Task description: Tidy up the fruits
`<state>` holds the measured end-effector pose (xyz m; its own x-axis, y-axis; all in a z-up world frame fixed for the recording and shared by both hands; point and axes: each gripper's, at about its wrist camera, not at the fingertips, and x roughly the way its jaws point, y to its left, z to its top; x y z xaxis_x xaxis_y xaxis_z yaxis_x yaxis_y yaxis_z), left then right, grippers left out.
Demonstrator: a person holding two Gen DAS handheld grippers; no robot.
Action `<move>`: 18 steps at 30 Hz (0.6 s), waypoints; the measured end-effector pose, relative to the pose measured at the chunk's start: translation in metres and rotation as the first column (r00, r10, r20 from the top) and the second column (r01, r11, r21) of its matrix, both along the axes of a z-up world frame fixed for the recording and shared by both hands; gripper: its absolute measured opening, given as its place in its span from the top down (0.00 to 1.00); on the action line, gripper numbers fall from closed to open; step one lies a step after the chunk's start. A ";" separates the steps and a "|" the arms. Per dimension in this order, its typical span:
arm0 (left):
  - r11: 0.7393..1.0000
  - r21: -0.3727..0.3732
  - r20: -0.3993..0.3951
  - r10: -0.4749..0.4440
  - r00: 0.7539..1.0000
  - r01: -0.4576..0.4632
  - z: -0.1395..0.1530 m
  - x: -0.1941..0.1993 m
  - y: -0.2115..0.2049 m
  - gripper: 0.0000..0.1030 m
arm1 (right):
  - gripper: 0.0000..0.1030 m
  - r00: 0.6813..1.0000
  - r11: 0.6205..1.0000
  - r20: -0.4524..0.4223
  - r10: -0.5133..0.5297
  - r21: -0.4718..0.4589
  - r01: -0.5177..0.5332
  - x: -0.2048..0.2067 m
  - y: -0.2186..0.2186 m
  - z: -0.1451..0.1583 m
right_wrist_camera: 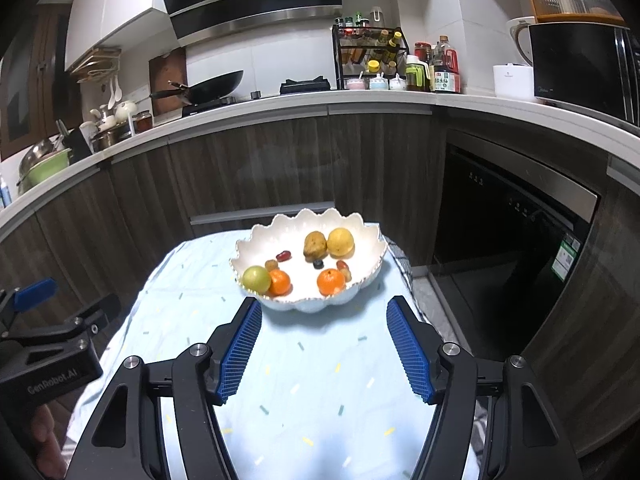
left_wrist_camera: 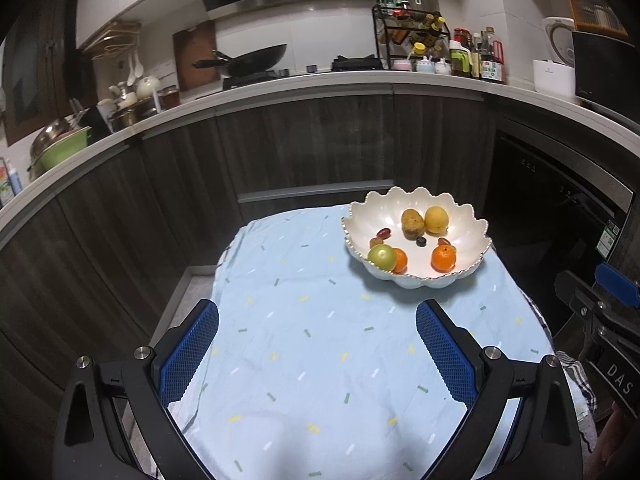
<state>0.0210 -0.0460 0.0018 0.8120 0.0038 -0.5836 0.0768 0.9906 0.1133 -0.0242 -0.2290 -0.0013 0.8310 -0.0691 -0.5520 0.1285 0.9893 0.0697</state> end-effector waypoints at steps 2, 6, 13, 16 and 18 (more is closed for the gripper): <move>1.000 -0.001 0.003 0.009 1.000 -0.009 -0.002 -0.006 0.003 0.02 | 0.36 1.000 1.000 -0.008 0.001 0.006 -0.001 -0.005 0.001 -0.004; 1.000 0.005 -0.002 0.022 1.000 -0.022 -0.007 -0.016 0.006 0.02 | 0.36 1.000 1.000 -0.015 0.002 0.011 -0.002 -0.013 0.002 -0.008; 0.999 0.005 -0.010 0.032 0.999 -0.032 -0.013 -0.024 0.009 0.02 | 0.36 1.000 1.000 -0.017 0.013 0.008 -0.012 -0.020 0.008 -0.011; 0.999 0.005 -0.006 0.036 0.999 -0.036 -0.013 -0.026 0.010 0.02 | 0.36 1.000 1.000 -0.013 0.015 0.005 -0.015 -0.022 0.009 -0.010; 0.999 0.003 -0.005 0.038 0.999 -0.038 -0.013 -0.027 0.010 0.02 | 0.36 1.000 1.000 -0.012 0.014 0.005 -0.014 -0.023 0.009 -0.010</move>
